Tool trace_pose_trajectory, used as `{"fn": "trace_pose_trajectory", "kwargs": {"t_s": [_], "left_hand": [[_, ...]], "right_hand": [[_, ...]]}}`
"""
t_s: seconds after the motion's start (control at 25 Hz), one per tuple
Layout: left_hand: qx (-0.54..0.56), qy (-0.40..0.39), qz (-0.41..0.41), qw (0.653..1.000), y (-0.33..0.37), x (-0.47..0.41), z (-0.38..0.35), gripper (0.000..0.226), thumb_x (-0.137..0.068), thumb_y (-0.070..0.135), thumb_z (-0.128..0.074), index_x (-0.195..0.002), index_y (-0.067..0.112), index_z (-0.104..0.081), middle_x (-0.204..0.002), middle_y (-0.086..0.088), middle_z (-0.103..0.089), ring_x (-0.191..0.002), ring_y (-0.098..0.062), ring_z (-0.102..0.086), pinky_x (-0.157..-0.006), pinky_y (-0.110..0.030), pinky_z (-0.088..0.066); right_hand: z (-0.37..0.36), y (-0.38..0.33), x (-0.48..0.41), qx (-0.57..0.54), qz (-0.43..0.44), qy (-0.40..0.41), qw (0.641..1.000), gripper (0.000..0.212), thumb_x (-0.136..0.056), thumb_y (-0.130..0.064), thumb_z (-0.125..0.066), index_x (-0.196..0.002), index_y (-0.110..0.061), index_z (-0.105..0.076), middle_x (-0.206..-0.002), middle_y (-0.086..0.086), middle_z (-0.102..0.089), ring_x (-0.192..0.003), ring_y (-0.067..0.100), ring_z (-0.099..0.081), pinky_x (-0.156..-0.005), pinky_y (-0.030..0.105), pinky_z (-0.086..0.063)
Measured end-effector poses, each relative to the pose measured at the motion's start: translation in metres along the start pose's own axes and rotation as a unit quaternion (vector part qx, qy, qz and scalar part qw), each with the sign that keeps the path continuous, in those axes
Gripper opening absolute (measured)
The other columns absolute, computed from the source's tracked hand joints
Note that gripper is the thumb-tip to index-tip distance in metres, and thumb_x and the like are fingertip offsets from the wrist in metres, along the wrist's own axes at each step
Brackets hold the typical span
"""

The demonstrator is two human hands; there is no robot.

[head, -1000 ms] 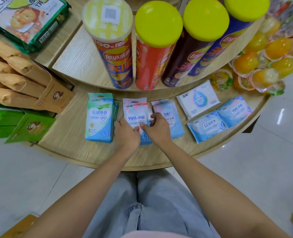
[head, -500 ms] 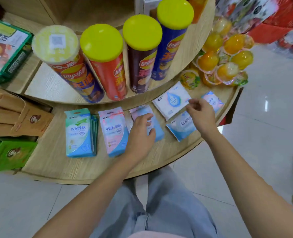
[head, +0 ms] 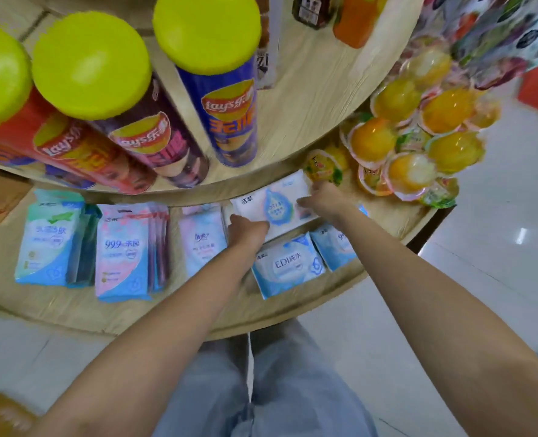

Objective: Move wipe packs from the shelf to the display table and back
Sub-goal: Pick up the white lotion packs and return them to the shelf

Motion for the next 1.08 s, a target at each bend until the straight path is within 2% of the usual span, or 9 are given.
{"fn": "trace_pose_trajectory", "kwargs": {"t_s": [0.12,0.28,0.36,0.48,0.56,0.68,0.8,0.88,1.08], "left_hand": [[0.042,0.053,0.024,0.997,-0.013,-0.027,-0.014,0.095,-0.033,0.045,-0.064,-0.118,0.007,-0.053,-0.117,-0.014,-0.063,-0.1,-0.031,-0.065,-0.082,-0.046,-0.057],[0.106,0.061,0.043,0.992,0.006,-0.006,-0.01,0.063,-0.068,0.032,-0.078,-0.118,0.006,-0.052,-0.114,-0.006,-0.062,-0.08,-0.022,-0.063,-0.08,-0.039,-0.057],[0.097,0.086,0.037,0.991,0.003,-0.007,-0.007,0.057,-0.074,0.03,-0.077,-0.118,0.004,-0.054,-0.113,-0.006,-0.062,-0.085,-0.022,-0.063,-0.083,-0.037,-0.055],[0.095,0.081,0.006,0.992,0.001,-0.005,0.0,0.065,-0.064,0.036,-0.082,-0.118,0.01,-0.056,-0.118,-0.007,-0.065,-0.102,-0.027,-0.064,-0.089,-0.044,-0.053],[0.112,0.059,0.0,0.992,-0.001,-0.005,0.004,0.07,-0.055,0.041,-0.081,-0.114,0.013,-0.058,-0.113,-0.006,-0.068,-0.099,-0.027,-0.066,-0.086,-0.047,-0.055],[0.151,0.014,-0.04,0.988,0.008,0.014,0.015,0.053,-0.063,0.029,-0.082,-0.108,0.011,-0.062,-0.105,-0.006,-0.071,-0.093,-0.025,-0.069,-0.081,-0.044,-0.057],[0.165,-0.012,-0.098,0.981,0.014,0.035,0.037,0.022,-0.075,0.014,-0.076,-0.093,0.012,-0.064,-0.09,-0.002,-0.07,-0.079,-0.017,-0.068,-0.062,-0.028,-0.057],[0.179,-0.058,-0.11,0.976,0.012,0.047,0.056,0.021,-0.081,0.009,-0.069,-0.101,0.01,-0.064,-0.093,-0.002,-0.07,-0.08,-0.016,-0.067,-0.054,-0.022,-0.055],[0.196,-0.187,-0.118,0.955,0.009,0.07,0.09,0.04,-0.076,0.015,-0.067,-0.115,0.008,-0.063,-0.112,-0.01,-0.07,-0.101,-0.025,-0.068,-0.073,-0.034,-0.059]], "right_hand": [[-0.002,0.006,-0.013,0.007,-0.015,-0.006,1.0,0.045,-0.08,-0.021,-0.07,-0.115,-0.003,-0.048,-0.101,0.015,-0.065,-0.093,0.03,-0.066,-0.073,0.034,-0.05],[0.005,0.006,-0.012,-0.044,-0.033,-0.022,0.998,0.031,-0.082,-0.021,-0.07,-0.1,-0.005,-0.051,-0.083,0.008,-0.058,-0.067,0.021,-0.062,-0.052,0.031,-0.048],[0.01,0.008,-0.01,-0.125,-0.059,-0.068,0.988,0.03,-0.082,-0.018,-0.07,-0.102,0.0,-0.057,-0.085,0.013,-0.066,-0.058,0.019,-0.066,-0.045,0.028,-0.052],[0.019,0.009,-0.005,-0.178,-0.068,-0.117,0.975,0.033,-0.082,-0.018,-0.071,-0.108,-0.001,-0.061,-0.1,0.016,-0.072,-0.073,0.023,-0.071,-0.06,0.033,-0.058],[0.027,0.006,0.001,-0.213,-0.046,-0.156,0.963,0.032,-0.083,-0.016,-0.069,-0.111,-0.001,-0.062,-0.102,0.013,-0.072,-0.084,0.024,-0.072,-0.07,0.037,-0.059],[0.041,0.006,0.019,-0.28,-0.01,-0.211,0.937,0.027,-0.087,-0.01,-0.062,-0.113,-0.001,-0.062,-0.103,0.011,-0.072,-0.089,0.024,-0.071,-0.074,0.036,-0.06],[0.054,0.015,0.037,-0.295,0.012,-0.162,0.941,0.036,-0.083,-0.007,-0.066,-0.118,0.0,-0.058,-0.113,0.017,-0.068,-0.097,0.03,-0.069,-0.079,0.041,-0.059],[0.062,0.02,0.052,-0.296,0.028,-0.114,0.948,0.035,-0.083,-0.005,-0.065,-0.117,-0.001,-0.058,-0.113,0.018,-0.068,-0.096,0.031,-0.069,-0.078,0.04,-0.059],[0.08,0.047,0.116,-0.387,0.049,0.007,0.921,0.035,-0.086,-0.006,-0.062,-0.12,-0.002,-0.057,-0.112,0.016,-0.068,-0.094,0.028,-0.07,-0.074,0.041,-0.06]]}}
Point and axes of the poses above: each hand's wrist, its own x-axis away from the middle knuckle, its own z-axis out of the back of the hand, y = z × x, the point moved 2 cm from there along -x, towards the middle knuckle
